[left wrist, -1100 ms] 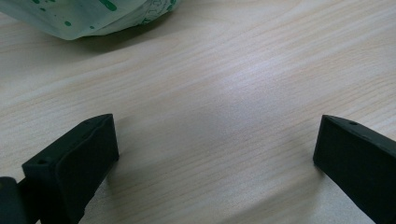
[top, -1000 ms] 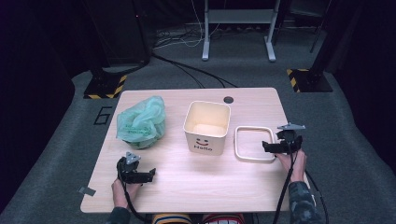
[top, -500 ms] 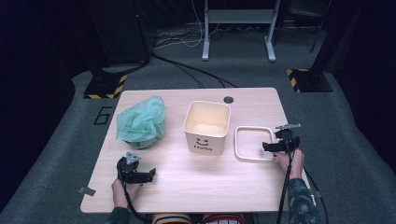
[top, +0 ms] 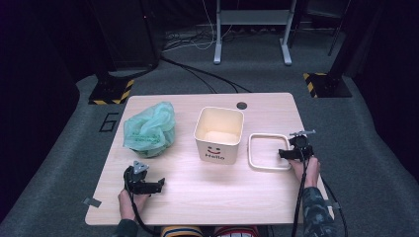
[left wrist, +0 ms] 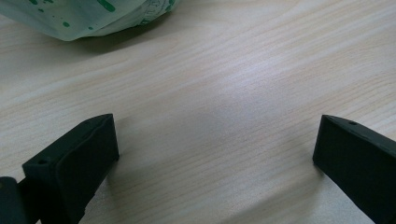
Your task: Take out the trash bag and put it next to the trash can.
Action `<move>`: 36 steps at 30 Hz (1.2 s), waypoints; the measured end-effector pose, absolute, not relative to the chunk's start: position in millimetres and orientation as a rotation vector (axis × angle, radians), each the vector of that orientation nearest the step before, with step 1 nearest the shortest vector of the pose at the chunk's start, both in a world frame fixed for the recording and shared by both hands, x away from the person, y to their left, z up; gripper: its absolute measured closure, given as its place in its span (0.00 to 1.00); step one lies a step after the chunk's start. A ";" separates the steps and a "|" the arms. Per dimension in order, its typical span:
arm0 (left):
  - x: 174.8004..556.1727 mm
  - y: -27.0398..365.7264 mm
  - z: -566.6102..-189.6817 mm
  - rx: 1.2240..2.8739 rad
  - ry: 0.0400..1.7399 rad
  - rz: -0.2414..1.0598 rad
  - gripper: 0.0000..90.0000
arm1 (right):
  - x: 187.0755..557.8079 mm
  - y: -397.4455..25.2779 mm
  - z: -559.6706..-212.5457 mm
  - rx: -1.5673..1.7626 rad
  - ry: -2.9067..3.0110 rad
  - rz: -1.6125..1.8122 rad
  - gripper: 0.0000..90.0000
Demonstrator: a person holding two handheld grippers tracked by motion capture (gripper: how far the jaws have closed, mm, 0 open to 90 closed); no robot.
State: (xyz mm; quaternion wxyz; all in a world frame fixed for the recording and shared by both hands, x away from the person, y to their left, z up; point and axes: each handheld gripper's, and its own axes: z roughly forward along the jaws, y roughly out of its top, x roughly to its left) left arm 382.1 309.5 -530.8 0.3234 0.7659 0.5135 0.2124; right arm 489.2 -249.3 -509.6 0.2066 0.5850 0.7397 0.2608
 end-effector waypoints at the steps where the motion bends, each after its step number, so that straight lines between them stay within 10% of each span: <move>1: 382.0 309.5 -530.8 2.010 1.347 0.557 0.00 | 489.0 -249.1 -509.3 1.632 2.057 0.728 0.38; 15: 382.0 309.5 -530.8 2.010 1.347 0.557 0.00 | 487.5 -248.9 -508.3 1.671 1.957 0.725 0.83; 36: 382.0 309.5 -530.8 2.010 1.346 0.557 0.00 | 489.4 -251.7 -496.8 1.751 1.908 0.765 0.91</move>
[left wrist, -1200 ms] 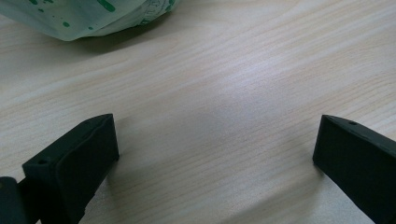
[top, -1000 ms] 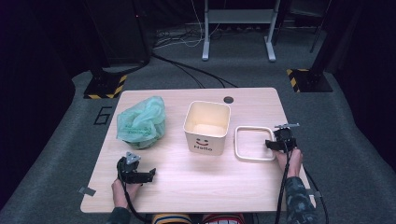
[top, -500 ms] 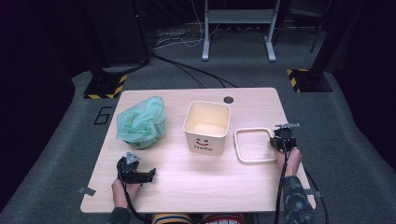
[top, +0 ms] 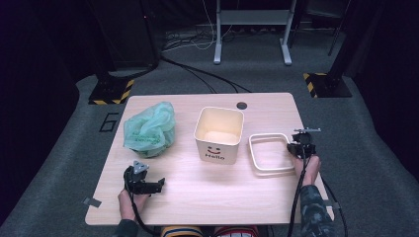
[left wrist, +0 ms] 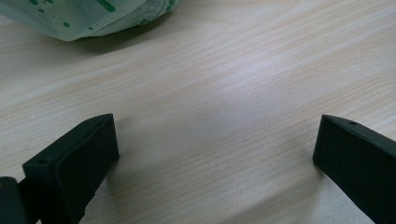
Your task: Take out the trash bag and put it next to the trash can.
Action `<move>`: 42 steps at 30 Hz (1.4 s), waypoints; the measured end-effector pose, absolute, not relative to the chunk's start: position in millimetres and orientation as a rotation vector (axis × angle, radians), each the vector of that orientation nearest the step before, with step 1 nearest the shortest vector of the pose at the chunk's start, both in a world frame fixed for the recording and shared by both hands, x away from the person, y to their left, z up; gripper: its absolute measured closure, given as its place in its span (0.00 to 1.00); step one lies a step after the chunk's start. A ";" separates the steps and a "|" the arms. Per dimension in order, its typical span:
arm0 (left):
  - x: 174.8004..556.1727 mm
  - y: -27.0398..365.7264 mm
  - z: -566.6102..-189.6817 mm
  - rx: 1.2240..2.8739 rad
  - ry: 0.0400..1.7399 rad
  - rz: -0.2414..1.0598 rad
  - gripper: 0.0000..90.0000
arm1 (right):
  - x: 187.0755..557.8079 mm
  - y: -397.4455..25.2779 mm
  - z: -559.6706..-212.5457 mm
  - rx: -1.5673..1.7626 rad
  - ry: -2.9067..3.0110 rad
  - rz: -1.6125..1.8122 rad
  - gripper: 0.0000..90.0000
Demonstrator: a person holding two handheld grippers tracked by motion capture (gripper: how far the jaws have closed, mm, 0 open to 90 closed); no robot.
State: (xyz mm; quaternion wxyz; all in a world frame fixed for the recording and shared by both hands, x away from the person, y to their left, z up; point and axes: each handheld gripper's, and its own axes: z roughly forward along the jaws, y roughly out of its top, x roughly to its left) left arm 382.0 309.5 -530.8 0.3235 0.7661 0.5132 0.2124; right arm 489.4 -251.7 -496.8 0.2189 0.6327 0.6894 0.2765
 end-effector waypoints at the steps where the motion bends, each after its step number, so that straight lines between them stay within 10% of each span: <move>1: 382.0 309.5 -530.8 2.010 1.347 0.557 0.00 | 489.3 -252.2 -495.8 1.746 1.911 0.770 0.91; 42: 382.1 309.5 -530.8 2.010 1.346 0.557 0.00 | 484.0 -250.8 -455.3 1.696 1.916 0.838 0.91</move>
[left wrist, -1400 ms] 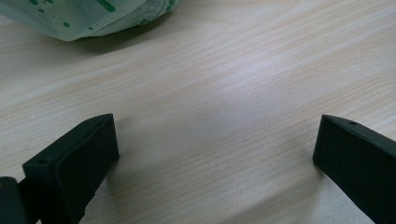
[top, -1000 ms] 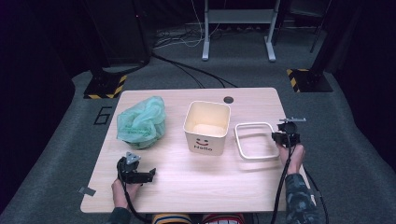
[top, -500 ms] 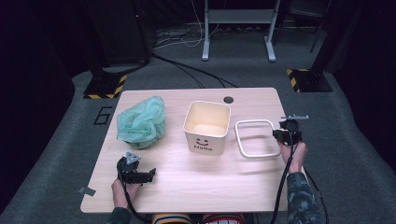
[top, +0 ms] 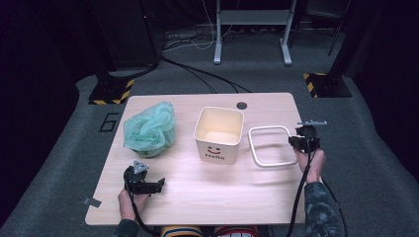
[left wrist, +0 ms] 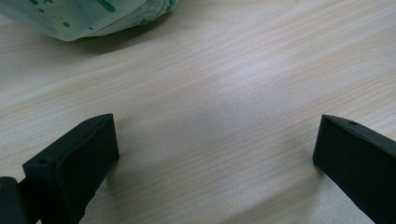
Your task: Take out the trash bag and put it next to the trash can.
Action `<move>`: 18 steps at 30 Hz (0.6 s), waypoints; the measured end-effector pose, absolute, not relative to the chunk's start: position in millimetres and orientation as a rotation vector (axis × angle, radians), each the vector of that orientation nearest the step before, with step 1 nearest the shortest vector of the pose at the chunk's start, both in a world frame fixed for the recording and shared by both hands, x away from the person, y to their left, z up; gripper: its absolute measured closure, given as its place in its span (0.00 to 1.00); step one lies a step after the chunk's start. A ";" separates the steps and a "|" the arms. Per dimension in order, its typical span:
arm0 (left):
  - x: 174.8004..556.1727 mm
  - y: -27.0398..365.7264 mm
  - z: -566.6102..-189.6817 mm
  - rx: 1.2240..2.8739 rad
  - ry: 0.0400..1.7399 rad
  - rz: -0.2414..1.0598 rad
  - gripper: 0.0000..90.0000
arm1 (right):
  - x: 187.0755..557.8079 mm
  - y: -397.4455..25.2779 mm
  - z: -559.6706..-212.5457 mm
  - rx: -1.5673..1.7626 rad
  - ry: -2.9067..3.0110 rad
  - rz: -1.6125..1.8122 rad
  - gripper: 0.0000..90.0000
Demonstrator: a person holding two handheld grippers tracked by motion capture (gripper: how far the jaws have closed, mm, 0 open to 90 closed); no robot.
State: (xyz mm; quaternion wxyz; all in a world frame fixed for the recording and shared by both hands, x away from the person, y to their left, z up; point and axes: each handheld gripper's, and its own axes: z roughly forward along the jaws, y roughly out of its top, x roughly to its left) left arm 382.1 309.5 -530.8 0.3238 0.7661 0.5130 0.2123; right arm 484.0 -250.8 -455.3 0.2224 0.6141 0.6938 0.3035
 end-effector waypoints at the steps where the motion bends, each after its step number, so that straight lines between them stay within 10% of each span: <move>1: 382.1 309.5 -530.8 2.010 1.346 0.557 0.00 | 484.0 -250.6 -454.8 1.695 1.918 0.838 0.91; 18: 382.0 309.6 -530.7 2.011 1.346 0.557 0.00 | 483.2 -250.7 -435.0 1.667 1.911 0.847 0.91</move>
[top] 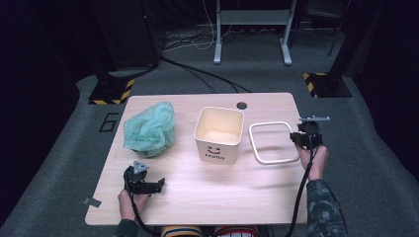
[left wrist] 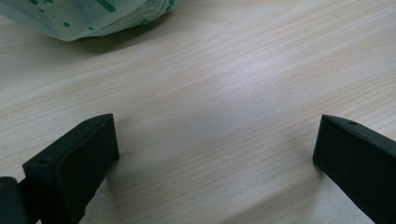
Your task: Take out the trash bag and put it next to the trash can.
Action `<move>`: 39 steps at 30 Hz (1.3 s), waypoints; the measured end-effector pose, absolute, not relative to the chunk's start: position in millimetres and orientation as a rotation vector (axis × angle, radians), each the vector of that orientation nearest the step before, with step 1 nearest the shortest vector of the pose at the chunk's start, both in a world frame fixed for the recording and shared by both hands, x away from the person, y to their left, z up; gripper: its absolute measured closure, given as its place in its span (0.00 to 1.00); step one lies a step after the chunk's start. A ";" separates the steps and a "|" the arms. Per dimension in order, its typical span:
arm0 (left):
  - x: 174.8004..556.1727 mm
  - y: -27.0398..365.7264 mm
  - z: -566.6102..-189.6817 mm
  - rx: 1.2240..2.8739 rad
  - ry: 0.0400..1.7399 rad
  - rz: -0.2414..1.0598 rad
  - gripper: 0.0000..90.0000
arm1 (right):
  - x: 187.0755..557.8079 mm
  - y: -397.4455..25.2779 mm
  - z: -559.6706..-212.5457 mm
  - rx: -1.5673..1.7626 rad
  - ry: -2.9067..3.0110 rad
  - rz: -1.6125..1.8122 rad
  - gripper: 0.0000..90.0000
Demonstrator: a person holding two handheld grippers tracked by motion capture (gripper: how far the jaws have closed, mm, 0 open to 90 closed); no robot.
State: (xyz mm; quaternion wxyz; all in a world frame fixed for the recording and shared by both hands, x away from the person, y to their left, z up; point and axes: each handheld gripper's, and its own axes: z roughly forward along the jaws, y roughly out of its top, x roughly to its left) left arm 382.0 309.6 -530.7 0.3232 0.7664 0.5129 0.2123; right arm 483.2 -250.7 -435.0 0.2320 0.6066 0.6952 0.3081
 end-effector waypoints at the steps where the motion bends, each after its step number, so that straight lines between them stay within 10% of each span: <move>1: 382.0 309.6 -530.7 2.011 1.346 0.557 0.00 | 483.1 -250.6 -433.6 1.666 1.913 0.844 0.91; 39: 381.6 309.2 -530.7 2.011 1.349 0.555 0.00 | 484.6 -253.5 -385.8 1.611 1.892 0.885 0.91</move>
